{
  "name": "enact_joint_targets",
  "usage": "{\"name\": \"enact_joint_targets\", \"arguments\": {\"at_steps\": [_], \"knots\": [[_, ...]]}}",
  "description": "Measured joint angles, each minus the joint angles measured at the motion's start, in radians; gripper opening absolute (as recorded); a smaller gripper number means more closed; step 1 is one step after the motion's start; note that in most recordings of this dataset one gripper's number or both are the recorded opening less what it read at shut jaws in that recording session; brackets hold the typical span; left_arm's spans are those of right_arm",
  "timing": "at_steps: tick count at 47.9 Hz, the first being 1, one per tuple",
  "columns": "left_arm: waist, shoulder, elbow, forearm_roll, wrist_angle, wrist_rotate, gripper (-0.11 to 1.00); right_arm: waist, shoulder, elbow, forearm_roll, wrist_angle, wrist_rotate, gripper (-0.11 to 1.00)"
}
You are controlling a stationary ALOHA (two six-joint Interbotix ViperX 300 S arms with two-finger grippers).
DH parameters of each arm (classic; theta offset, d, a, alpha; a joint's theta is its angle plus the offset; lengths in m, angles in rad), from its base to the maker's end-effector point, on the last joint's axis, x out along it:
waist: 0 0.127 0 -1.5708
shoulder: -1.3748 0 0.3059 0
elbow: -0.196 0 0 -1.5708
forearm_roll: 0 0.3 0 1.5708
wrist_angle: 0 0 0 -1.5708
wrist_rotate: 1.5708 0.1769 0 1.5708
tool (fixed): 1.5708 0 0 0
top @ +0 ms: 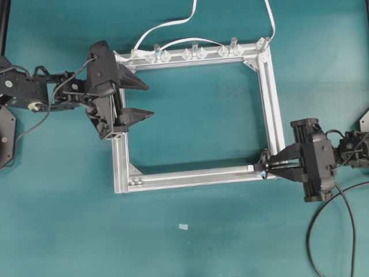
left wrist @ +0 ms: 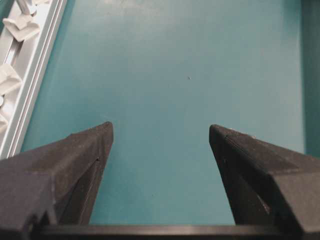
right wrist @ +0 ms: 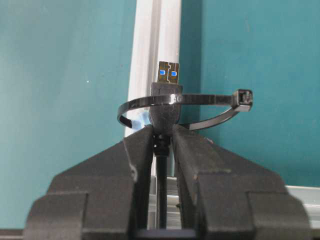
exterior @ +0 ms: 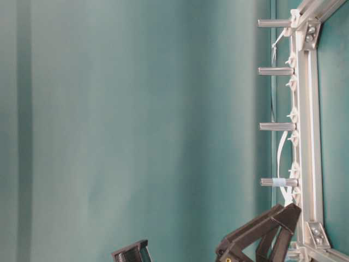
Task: Insert the wire through the string loop located on the right side.
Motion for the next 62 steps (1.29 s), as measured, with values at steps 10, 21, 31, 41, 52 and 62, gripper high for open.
{"name": "enact_joint_targets", "arguments": {"at_steps": [10,21,31,41,52,62], "knots": [[-0.012,0.005,-0.017,0.0,0.017,0.002,0.79,0.0,0.002,0.0,0.0,-0.002,0.0,0.16],[-0.06,0.028,-0.046,0.0,0.046,0.002,0.79,-0.002,0.002,0.0,0.0,-0.002,0.0,0.16],[-0.126,0.066,-0.084,0.0,0.057,0.0,0.79,-0.002,0.002,0.0,0.0,-0.002,-0.002,0.16],[-0.189,0.101,-0.135,0.0,0.081,0.0,0.79,-0.002,0.002,0.0,0.0,-0.002,-0.002,0.16],[-0.265,0.133,-0.19,0.0,0.1,-0.003,0.79,-0.002,0.002,0.002,0.0,-0.002,-0.002,0.16],[-0.322,0.186,-0.253,0.0,0.1,-0.003,0.79,-0.002,0.002,0.0,0.0,-0.003,-0.002,0.16]]}}
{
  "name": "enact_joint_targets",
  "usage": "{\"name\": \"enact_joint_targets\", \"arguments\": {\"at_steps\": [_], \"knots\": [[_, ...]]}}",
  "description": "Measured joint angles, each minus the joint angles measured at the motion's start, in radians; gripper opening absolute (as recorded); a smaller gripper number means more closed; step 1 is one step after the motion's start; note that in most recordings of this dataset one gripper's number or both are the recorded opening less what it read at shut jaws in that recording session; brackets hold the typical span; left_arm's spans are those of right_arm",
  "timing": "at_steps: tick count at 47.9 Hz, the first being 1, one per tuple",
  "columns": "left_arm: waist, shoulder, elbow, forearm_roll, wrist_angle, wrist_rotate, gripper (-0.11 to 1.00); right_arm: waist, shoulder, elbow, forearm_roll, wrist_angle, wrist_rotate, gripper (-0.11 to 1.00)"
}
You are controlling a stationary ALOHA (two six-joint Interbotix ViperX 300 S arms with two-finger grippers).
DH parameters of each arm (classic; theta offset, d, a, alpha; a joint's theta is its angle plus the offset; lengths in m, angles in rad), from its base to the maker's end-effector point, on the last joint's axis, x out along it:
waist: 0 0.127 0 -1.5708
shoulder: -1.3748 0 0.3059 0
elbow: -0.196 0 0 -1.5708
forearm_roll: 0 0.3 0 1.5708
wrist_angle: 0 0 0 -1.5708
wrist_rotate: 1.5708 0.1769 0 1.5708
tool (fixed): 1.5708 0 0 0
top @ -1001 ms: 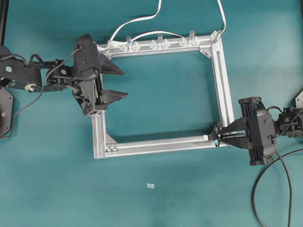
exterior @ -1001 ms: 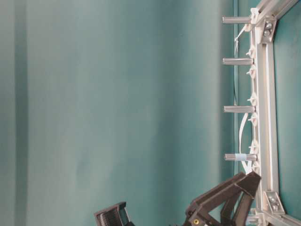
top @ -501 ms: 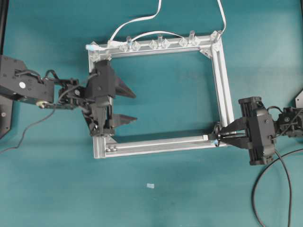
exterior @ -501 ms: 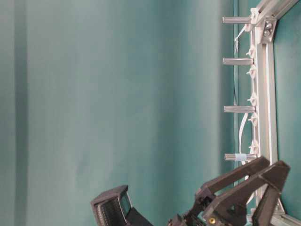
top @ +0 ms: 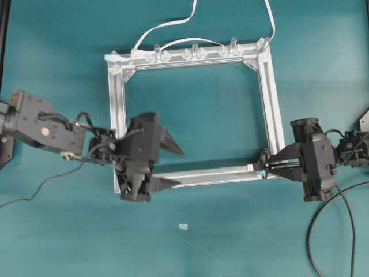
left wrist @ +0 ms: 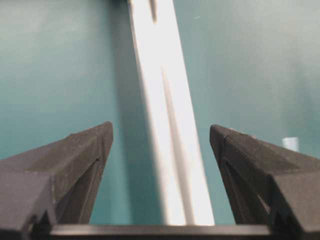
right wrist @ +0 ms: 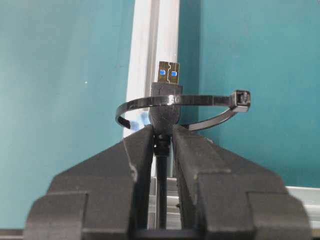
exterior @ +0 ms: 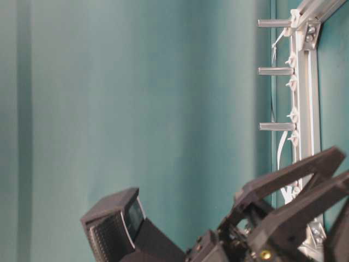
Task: Insert the wire through the string loop located on the right side.
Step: 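Move the left gripper to the plug tip beyond the loop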
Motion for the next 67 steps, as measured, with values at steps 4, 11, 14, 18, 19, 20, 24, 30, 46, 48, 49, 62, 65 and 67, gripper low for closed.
{"name": "enact_joint_targets", "arguments": {"at_steps": [4,11,14,18,19,20,24,30,46,48,49,62,65,67], "knots": [[-0.012,0.028,-0.026,0.0,0.0,0.0,0.79,0.0,0.0,0.0,0.0,0.002,0.0,0.16],[-0.018,0.074,-0.064,0.0,0.002,0.0,0.79,0.0,0.0,0.0,0.0,0.0,0.0,0.16],[-0.018,0.087,-0.081,0.0,0.002,0.0,0.79,0.0,0.0,0.0,0.0,0.002,0.0,0.16],[-0.017,0.104,-0.1,0.0,0.002,0.0,0.79,0.0,0.0,0.0,0.0,0.002,0.0,0.16],[-0.015,0.109,-0.103,0.0,0.002,0.0,0.79,0.0,0.0,0.0,0.0,0.002,0.0,0.16],[-0.014,0.112,-0.109,0.0,0.002,0.0,0.79,0.0,0.0,0.0,0.0,0.0,0.0,0.16],[-0.008,0.129,-0.129,0.0,0.002,0.0,0.79,0.0,0.0,0.0,0.0,0.0,0.0,0.16],[0.008,0.16,-0.164,0.0,0.002,0.0,0.79,0.0,0.0,0.0,0.0,0.002,0.0,0.16],[0.048,0.267,-0.311,0.0,0.002,0.005,0.79,0.0,0.0,0.0,0.0,-0.008,0.0,0.16],[0.049,0.278,-0.33,0.0,0.002,0.005,0.79,0.0,0.0,0.0,-0.002,-0.009,0.0,0.16],[0.049,0.282,-0.341,0.0,0.002,0.003,0.79,0.0,0.0,0.0,0.0,-0.011,0.0,0.16],[0.052,0.353,-0.436,0.0,0.002,0.005,0.79,0.0,0.0,0.0,0.0,-0.023,0.0,0.16],[0.051,0.364,-0.453,0.0,0.002,0.003,0.79,-0.002,0.0,0.0,-0.002,-0.021,0.0,0.16],[0.052,0.37,-0.46,0.002,0.002,0.005,0.79,0.0,-0.002,0.0,0.0,-0.023,0.002,0.16]]}}
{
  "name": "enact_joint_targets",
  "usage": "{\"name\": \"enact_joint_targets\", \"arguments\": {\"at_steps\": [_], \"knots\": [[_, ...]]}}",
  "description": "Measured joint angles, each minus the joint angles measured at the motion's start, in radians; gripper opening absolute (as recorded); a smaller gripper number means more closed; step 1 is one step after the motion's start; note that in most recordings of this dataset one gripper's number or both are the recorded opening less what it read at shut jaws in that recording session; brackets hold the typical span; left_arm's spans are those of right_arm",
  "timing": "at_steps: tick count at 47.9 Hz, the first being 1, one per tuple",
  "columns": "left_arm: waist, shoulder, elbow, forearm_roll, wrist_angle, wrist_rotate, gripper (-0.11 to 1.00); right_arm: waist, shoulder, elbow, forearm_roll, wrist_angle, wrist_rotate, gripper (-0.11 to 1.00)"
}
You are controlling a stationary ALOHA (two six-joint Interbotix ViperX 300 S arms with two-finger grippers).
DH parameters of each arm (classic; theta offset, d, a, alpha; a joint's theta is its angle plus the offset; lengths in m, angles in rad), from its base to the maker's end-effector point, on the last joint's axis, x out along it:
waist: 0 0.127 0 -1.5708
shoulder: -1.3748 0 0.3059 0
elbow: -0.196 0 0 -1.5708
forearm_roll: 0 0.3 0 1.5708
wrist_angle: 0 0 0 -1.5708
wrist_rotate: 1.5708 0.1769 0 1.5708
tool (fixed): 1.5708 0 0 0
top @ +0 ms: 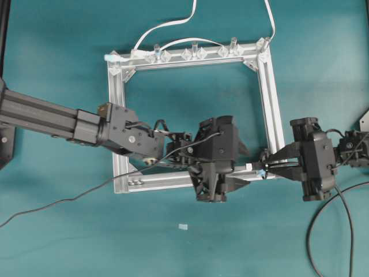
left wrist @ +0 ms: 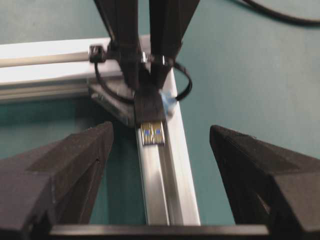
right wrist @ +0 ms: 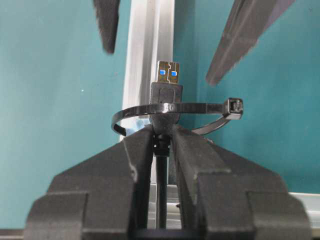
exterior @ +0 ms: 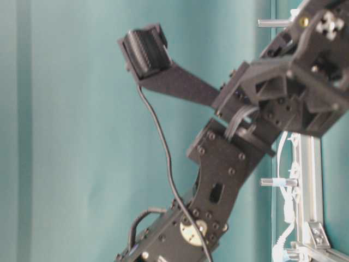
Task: Insert the wire through the string loop located on the right side.
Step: 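Move the left gripper to the plug tip beyond the loop, then grasp the plug tip with the left gripper and open the right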
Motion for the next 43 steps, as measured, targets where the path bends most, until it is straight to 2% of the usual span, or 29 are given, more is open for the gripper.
{"name": "enact_joint_targets", "arguments": {"at_steps": [20,24,27,34,36,43], "knots": [[0.0,0.066,-0.077,0.009,0.006,0.0,0.79,-0.002,0.002,0.0,0.0,0.0,-0.002,0.16],[0.0,0.071,-0.078,0.009,0.015,0.0,0.76,-0.002,0.002,0.0,0.0,0.0,-0.002,0.16],[-0.002,0.071,-0.077,0.009,0.026,0.0,0.69,-0.002,0.002,0.0,-0.002,0.0,-0.002,0.16],[0.005,0.071,-0.077,0.009,0.041,0.0,0.3,0.002,0.002,0.0,0.0,0.0,-0.002,0.16],[0.008,0.071,-0.077,0.009,0.044,-0.002,0.22,0.0,0.002,0.0,-0.002,0.0,-0.002,0.16],[0.008,0.071,-0.078,0.009,0.041,0.0,0.23,0.002,0.002,0.005,-0.002,-0.005,-0.002,0.16]]}}
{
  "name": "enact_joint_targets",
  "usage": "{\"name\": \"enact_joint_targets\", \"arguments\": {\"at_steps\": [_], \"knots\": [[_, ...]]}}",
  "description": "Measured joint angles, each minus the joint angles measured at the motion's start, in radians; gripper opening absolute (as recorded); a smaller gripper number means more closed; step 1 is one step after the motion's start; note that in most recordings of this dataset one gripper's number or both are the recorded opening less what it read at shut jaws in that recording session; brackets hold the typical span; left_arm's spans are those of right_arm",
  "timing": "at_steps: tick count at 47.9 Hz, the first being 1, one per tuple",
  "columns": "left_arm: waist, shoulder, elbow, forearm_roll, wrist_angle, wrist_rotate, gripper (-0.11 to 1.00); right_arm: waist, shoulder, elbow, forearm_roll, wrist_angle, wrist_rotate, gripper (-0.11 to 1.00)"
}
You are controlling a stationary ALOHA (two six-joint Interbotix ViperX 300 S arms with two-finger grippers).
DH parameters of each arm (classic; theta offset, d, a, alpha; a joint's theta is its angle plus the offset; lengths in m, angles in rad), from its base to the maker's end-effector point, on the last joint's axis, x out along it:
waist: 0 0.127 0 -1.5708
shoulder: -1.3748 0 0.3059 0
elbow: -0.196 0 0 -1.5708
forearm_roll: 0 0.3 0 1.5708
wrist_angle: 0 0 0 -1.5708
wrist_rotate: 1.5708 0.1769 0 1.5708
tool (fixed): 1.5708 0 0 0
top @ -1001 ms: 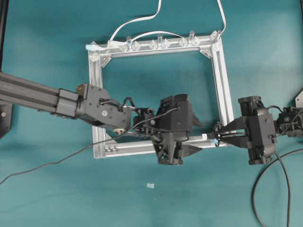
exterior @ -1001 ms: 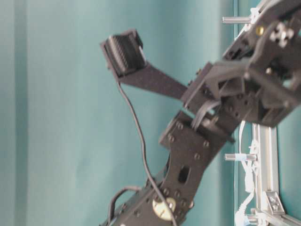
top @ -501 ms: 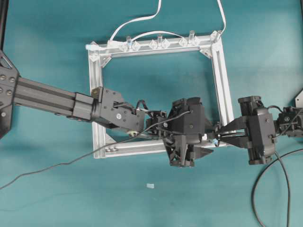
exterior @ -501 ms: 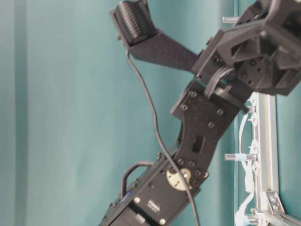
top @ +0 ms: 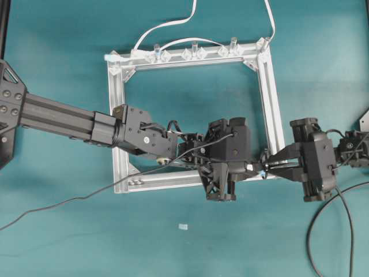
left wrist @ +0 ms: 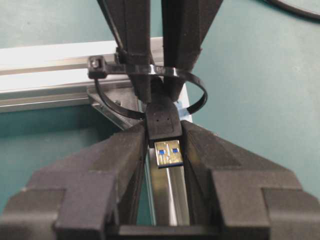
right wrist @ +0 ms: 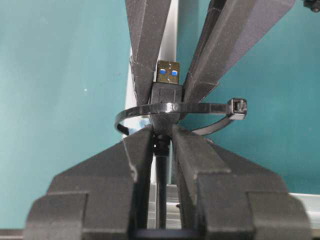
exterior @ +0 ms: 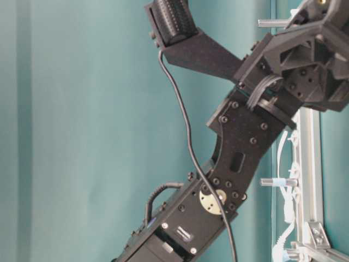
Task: Insert the wire through the string loop located on the right side.
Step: 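Grasp the plug tip with the left gripper and open the right, then pull the cable leftward through the loop with the left gripper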
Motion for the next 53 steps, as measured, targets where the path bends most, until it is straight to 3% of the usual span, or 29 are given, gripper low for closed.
{"name": "enact_joint_targets", "arguments": {"at_steps": [31,44,47,53], "knots": [[0.002,0.0,-0.005,0.0,0.0,0.0,0.22,0.0,-0.002,0.023,-0.009,-0.023,0.012,0.18],[-0.021,-0.002,-0.005,0.002,0.005,0.0,0.22,-0.003,0.0,0.028,0.002,-0.014,0.034,0.91],[-0.025,-0.003,-0.005,0.0,0.005,0.0,0.22,-0.003,0.0,0.031,0.002,-0.012,0.043,0.99],[-0.023,-0.003,-0.005,0.0,0.005,-0.002,0.22,-0.003,0.0,0.031,0.002,-0.008,0.051,0.99]]}}
